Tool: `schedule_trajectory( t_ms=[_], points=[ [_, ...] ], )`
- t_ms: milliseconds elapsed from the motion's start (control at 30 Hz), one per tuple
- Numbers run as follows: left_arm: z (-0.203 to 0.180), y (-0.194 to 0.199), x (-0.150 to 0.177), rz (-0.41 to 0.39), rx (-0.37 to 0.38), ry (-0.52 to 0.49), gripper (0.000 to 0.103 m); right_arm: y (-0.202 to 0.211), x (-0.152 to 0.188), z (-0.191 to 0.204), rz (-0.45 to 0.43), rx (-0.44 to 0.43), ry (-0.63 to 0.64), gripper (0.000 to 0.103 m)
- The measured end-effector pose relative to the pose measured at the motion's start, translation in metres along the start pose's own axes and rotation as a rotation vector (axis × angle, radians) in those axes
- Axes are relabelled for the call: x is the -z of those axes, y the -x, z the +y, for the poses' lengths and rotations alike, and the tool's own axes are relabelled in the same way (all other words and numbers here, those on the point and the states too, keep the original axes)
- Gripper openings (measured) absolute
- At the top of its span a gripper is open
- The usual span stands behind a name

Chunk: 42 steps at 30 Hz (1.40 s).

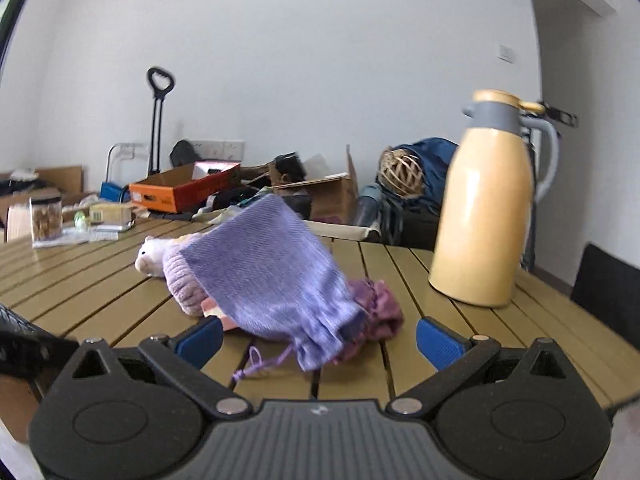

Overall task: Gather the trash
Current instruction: 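Move both tools back to the table, right tool toward the lilac mesh bag, then grasp the lilac mesh bag with the right tool and lift it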

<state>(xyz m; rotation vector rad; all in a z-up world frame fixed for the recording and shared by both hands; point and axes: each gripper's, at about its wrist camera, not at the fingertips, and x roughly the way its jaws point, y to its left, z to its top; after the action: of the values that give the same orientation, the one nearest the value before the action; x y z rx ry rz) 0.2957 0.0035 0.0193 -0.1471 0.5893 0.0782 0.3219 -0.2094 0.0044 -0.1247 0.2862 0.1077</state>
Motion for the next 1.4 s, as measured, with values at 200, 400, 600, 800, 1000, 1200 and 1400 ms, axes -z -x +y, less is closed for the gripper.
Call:
schedule_trajectory(
  t_ms=[200, 400, 600, 800, 1000, 1200, 1400],
  points=[
    [0.006, -0.016, -0.019, -0.025, -0.015, 0.015, 0.103, -0.027, -0.004, 0.022, 0.012, 0.011, 0.101, 0.103],
    [0.013, -0.029, -0.02, -0.023, -0.012, 0.023, 0.103, -0.048, -0.006, 0.037, 0.011, -0.002, 0.153, 0.101],
    [0.017, -0.033, -0.015, -0.019, 0.0, 0.015, 0.103, -0.063, -0.005, 0.03, 0.025, 0.022, 0.112, 0.099],
    [0.022, -0.035, -0.011, -0.004, -0.009, 0.024, 0.103, -0.065, -0.004, 0.02, 0.032, 0.014, 0.057, 0.085],
    [0.026, -0.033, -0.01, -0.004, -0.012, 0.029, 0.103, -0.066, -0.003, 0.022, 0.034, 0.017, 0.048, 0.059],
    [0.027, -0.032, -0.008, 0.0, -0.015, 0.032, 0.103, -0.067, -0.005, 0.012, 0.057, 0.013, -0.014, 0.019],
    [0.027, -0.032, -0.009, -0.002, -0.015, 0.031, 0.103, -0.06, -0.006, -0.002, 0.044, -0.025, -0.107, 0.011]
  ],
)
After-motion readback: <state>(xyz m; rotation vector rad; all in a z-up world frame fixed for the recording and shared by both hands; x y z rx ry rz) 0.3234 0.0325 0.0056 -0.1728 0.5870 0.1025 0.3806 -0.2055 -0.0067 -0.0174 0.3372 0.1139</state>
